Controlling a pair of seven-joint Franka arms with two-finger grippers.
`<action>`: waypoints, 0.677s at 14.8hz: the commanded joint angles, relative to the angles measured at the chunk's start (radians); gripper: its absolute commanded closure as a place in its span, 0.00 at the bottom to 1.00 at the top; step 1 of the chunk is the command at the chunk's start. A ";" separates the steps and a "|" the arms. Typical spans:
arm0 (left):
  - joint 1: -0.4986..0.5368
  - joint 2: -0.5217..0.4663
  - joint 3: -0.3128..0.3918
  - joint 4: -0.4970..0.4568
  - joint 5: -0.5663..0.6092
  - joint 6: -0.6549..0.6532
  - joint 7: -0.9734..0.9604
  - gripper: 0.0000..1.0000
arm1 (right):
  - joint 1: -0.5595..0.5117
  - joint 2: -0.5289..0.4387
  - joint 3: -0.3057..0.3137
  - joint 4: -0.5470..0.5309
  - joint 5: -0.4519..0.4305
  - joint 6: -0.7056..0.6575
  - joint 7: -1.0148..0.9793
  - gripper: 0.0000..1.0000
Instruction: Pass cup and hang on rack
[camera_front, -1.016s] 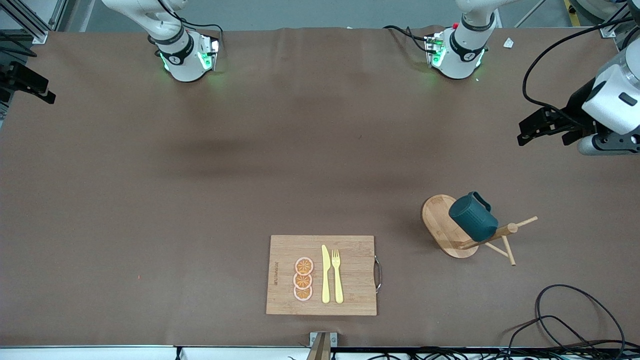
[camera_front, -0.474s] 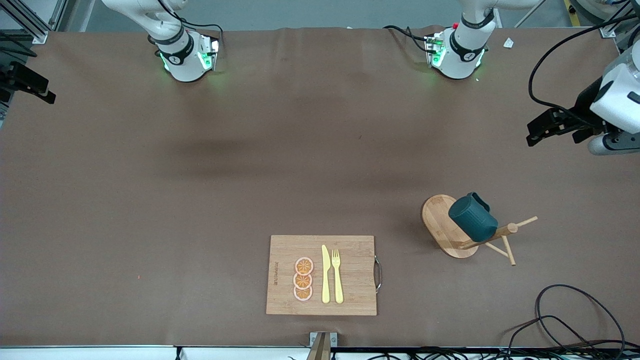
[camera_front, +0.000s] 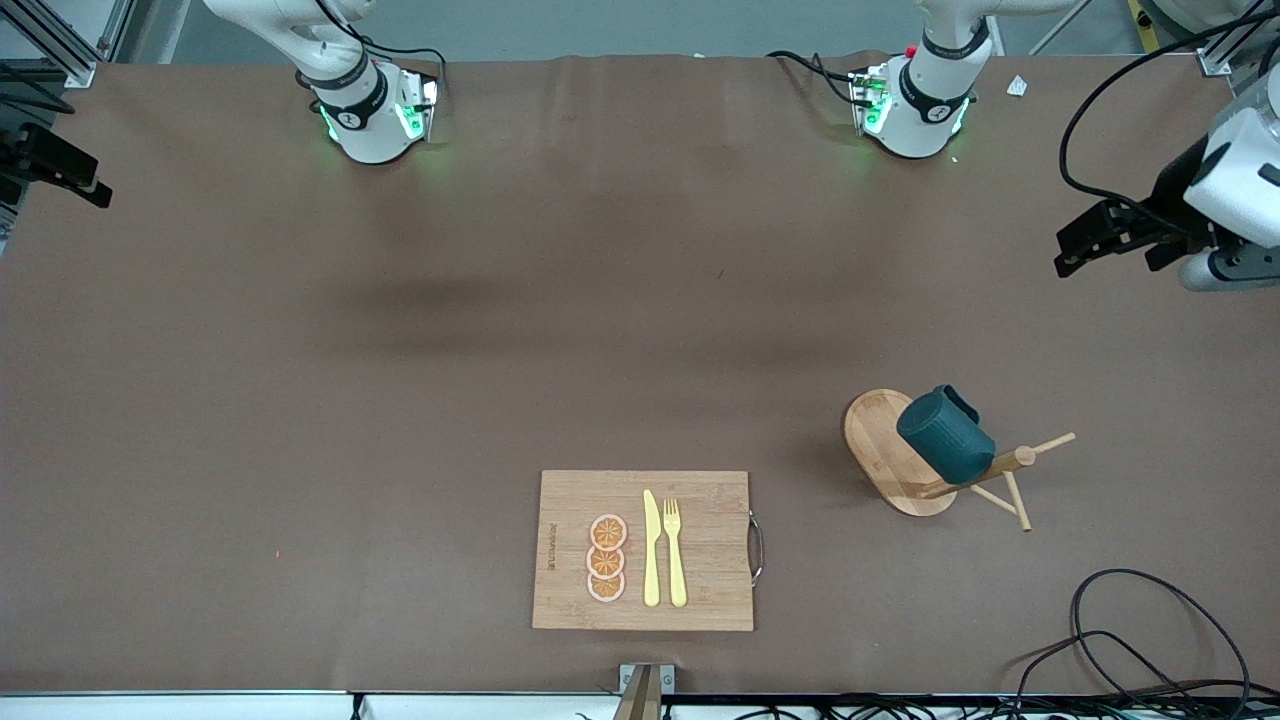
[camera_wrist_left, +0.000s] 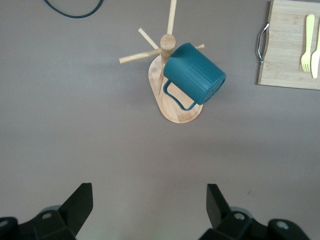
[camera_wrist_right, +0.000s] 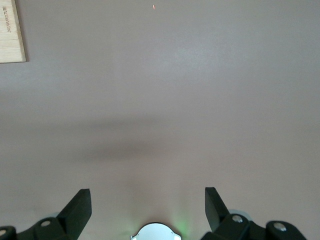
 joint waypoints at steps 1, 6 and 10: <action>0.018 -0.083 -0.011 -0.104 -0.002 0.048 0.028 0.00 | 0.005 -0.022 0.000 -0.017 0.002 0.002 -0.007 0.00; 0.026 -0.078 -0.009 -0.097 0.009 0.070 0.157 0.00 | 0.005 -0.021 0.000 -0.019 0.000 0.002 -0.008 0.00; 0.018 -0.060 -0.008 -0.081 0.014 0.070 0.146 0.00 | 0.005 -0.022 -0.002 -0.019 0.000 0.002 -0.008 0.00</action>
